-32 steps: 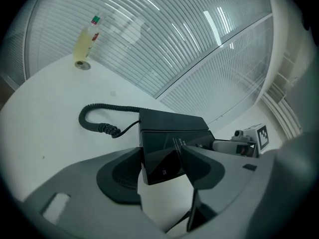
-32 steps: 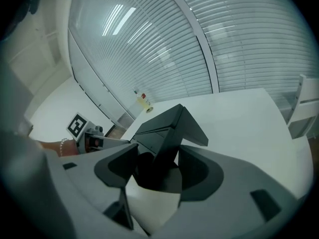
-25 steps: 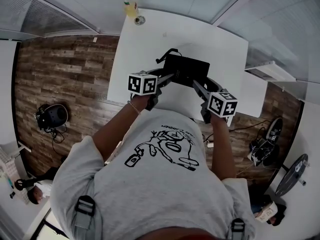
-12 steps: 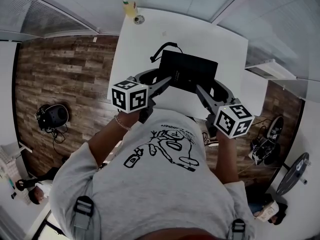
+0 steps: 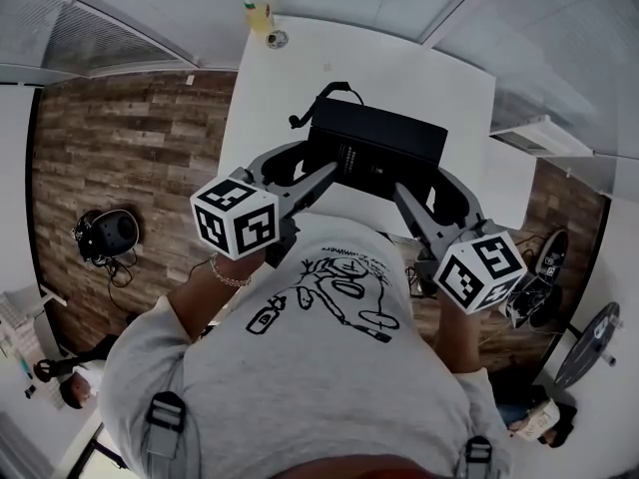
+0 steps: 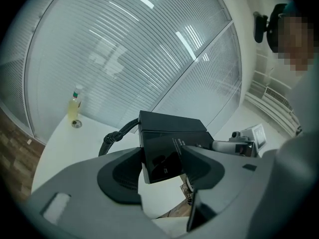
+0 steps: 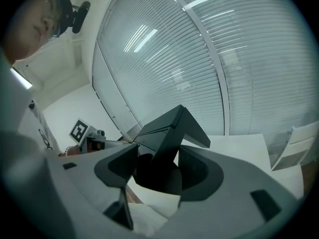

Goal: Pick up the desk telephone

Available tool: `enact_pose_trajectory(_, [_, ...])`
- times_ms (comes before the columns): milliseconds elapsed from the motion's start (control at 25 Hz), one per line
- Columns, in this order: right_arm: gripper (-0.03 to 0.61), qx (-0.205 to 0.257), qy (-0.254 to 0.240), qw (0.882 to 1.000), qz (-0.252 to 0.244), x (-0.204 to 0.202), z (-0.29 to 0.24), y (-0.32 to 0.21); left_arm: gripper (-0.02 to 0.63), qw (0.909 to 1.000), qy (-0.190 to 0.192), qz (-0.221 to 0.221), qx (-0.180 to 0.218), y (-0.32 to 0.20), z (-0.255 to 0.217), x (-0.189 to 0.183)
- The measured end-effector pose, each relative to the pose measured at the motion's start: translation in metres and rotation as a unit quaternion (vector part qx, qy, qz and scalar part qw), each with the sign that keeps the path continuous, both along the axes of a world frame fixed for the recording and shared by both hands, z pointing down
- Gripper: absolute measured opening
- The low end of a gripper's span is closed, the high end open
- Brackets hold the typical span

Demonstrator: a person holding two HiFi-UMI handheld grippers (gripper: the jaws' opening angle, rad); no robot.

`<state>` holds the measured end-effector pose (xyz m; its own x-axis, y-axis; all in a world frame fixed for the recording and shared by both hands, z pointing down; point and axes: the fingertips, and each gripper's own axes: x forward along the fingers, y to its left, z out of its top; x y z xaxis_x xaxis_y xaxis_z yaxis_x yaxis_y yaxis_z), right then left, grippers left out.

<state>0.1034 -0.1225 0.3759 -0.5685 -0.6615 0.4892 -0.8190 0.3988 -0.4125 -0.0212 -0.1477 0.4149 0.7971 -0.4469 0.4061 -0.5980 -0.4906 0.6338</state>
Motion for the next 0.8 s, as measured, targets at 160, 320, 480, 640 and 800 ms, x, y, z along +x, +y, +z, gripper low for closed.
enact_pose_trajectory(160, [0.236, 0.001, -0.002, 1.0, 0.006, 0.0004, -0.0054, 0.0008, 0.242, 1.0, 0.0, 0.003, 0.008, 0.0002, -0.0054, 0.0002])
enact_pose_trajectory(320, [0.236, 0.005, 0.0, 1.0, 0.003, 0.0018, -0.0086, 0.0006, 0.242, 0.9999, -0.001, 0.004, 0.014, 0.0001, -0.009, 0.0017])
enact_pose_trajectory(480, [0.236, 0.005, 0.001, 1.0, 0.002, 0.0025, -0.0078, 0.0007, 0.242, 0.9999, -0.002, 0.004, 0.013, 0.0005, -0.0086, 0.002])
enact_pose_trajectory(640, [0.236, 0.002, 0.003, 1.0, 0.003, 0.0021, -0.0078, 0.0, 0.242, 0.9999, -0.001, 0.004, 0.009, 0.0003, -0.0069, 0.0023])
enact_pose_trajectory(800, [0.236, 0.003, 0.004, 1.0, 0.001, 0.0021, -0.0085, -0.0014, 0.242, 1.0, 0.001, 0.002, 0.009, -0.0008, -0.0067, 0.0023])
